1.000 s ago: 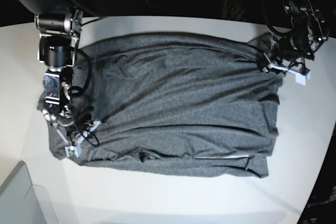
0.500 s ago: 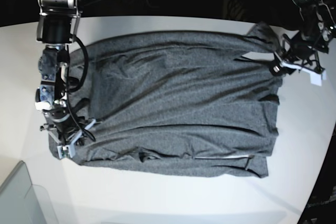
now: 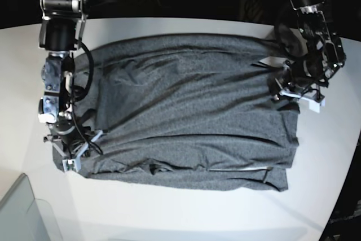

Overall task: Layout the t-shirt on the table in an organized manner, then fold the t-shirt properly
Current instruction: 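Drag the shirt edges with both grippers across the table toward the hem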

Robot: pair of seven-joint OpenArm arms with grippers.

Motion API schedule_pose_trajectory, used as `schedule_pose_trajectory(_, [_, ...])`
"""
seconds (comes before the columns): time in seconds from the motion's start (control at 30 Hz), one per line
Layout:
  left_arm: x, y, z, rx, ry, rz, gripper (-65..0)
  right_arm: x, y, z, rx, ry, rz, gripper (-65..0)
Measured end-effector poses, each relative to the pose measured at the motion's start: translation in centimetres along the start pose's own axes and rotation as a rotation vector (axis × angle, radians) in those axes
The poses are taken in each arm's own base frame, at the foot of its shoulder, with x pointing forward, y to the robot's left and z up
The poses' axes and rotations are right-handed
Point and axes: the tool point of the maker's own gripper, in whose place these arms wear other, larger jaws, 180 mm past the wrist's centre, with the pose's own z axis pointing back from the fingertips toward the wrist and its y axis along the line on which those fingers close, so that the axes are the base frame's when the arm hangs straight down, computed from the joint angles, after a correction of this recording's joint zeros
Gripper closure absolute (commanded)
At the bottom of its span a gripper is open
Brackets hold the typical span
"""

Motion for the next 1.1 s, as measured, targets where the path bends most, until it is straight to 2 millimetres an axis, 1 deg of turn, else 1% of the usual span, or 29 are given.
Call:
schedule_pose_trajectory(0.07, [0.7, -0.6, -0.7, 0.006, -0.029, -0.027, -24.2, 0.8, -0.2, -1.3, 0.007, 0.011, -0.021, 0.0])
schedule_pose_trajectory(0.13, [0.5, -0.6, -0.9, 0.008, -0.031, -0.041, -24.2, 1.4, -0.9, -2.6, 0.006, 0.035, -0.038, 0.0])
schedule_pose_trajectory(0.2, [-0.1, -0.1, -0.6, 0.013, -0.039, -0.05, -24.2, 2.1, -1.7, -3.6, 0.005, 0.044, -0.06, 0.0])
schedule_pose_trajectory(0.27, [-0.3, 0.3, -0.5, 0.012, -0.036, -0.044, -24.2, 2.1, -2.1, -4.7, 0.007, 0.084, -0.074, 0.0])
schedule_pose_trajectory(0.3, [-0.4, 0.4, -0.5, 0.016, -0.031, -0.046, -24.2, 2.3, -2.0, -5.2, 0.015, 0.092, -0.063, 0.0])
schedule_pose_trajectory(0.43, [-0.7, 0.7, -0.3, 0.015, -0.047, -0.043, -24.2, 4.1, 0.5, -6.9, 0.069, 0.054, -0.033, 0.0])
schedule_pose_trajectory(0.47, [-0.9, 0.8, -0.3, 0.01, -0.044, -0.04, -24.2, 4.2, 1.2, -7.2, 0.083, 0.04, -0.021, 0.0])
schedule_pose_trajectory(0.53, [-0.9, 1.1, -0.1, 0.013, -0.041, -0.042, -24.2, 3.2, 2.3, -7.5, 0.104, 0.043, 0.004, 0.0])
schedule_pose_trajectory(0.63, [-1.0, 1.3, -0.1, 0.022, -0.04, -0.046, -24.2, 0.7, 4.0, -7.8, 0.134, 0.092, 0.019, 0.0])
schedule_pose_trajectory(0.7, [-1.1, 1.4, -0.1, 0.021, -0.041, -0.044, -24.2, 0.0, 4.4, -7.9, 0.14, 0.099, 0.011, 0.0])
schedule_pose_trajectory(0.8, [-1.2, 1.4, 0.0, 0.019, -0.038, -0.043, -24.2, -0.3, 4.2, -8.1, 0.14, 0.068, -0.008, 0.0])
schedule_pose_trajectory(0.83, [-1.2, 1.5, 0.0, 0.02, -0.039, -0.043, -24.2, -0.8, 4.3, -8.1, 0.14, 0.073, -0.016, 0.0])
schedule_pose_trajectory(0.9, [-1.4, 1.7, 0.0, 0.02, -0.047, -0.047, -24.2, -1.0, 4.1, -8.2, 0.139, 0.042, -0.031, 0.0])
schedule_pose_trajectory(1.0, [-1.6, 1.9, 0.1, 0.022, -0.045, -0.049, -24.2, -1.4, 3.4, -8.2, 0.128, 0.006, -0.044, 0.0])
schedule_pose_trajectory(1.07, [-1.7, 1.9, 0.1, 0.02, -0.044, -0.05, -24.2, -1.4, 2.8, -8.2, 0.105, -0.017, -0.048, -2.3])
schedule_pose_trajectory(1.1, [-1.7, 2.0, 0.2, 0.022, -0.045, -0.049, -24.2, -1.4, 2.2, -8.2, 0.069, -0.019, -0.046, -3.6])
